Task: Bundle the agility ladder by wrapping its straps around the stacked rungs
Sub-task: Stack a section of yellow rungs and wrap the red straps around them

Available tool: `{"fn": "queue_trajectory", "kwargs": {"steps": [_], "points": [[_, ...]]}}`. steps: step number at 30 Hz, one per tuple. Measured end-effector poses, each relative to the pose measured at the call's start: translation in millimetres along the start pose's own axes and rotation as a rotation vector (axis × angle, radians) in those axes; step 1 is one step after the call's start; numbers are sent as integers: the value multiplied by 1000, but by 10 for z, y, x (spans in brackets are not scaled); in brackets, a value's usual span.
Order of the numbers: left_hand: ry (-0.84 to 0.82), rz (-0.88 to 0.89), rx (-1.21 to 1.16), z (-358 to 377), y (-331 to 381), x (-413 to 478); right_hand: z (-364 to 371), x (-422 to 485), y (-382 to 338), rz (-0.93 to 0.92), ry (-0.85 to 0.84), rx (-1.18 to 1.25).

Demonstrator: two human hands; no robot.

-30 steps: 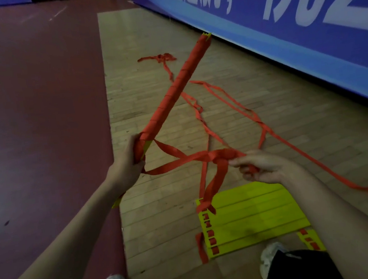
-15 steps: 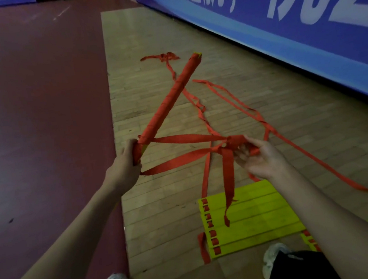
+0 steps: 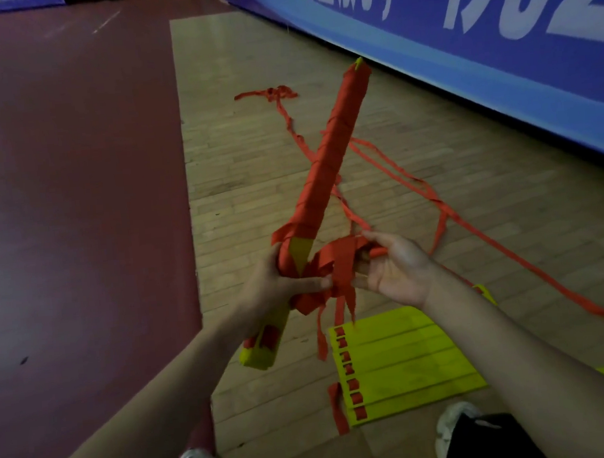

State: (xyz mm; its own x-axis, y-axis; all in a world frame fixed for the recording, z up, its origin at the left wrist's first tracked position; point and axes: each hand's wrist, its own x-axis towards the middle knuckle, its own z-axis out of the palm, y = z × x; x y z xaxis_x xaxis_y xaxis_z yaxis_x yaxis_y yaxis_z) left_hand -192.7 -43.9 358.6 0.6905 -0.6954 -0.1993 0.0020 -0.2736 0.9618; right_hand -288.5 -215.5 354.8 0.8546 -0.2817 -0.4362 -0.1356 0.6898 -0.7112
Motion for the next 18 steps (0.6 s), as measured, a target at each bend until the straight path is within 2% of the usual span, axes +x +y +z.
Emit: {"fn": "queue_trajectory", "kwargs": {"steps": [9, 13, 16, 18], "points": [[-55, 2, -220, 81, -1, 20, 25, -8, -5, 23, 30, -25], [-5, 1, -163, -35, -15, 43, -77, 62, -122, -75, 269, 126], [146, 25, -56, -180, -23, 75, -267, 88, -211, -231, 506, -44], [234, 53, 15, -275, -51, 112, -345, 47, -252, -208, 558, -89]]}}
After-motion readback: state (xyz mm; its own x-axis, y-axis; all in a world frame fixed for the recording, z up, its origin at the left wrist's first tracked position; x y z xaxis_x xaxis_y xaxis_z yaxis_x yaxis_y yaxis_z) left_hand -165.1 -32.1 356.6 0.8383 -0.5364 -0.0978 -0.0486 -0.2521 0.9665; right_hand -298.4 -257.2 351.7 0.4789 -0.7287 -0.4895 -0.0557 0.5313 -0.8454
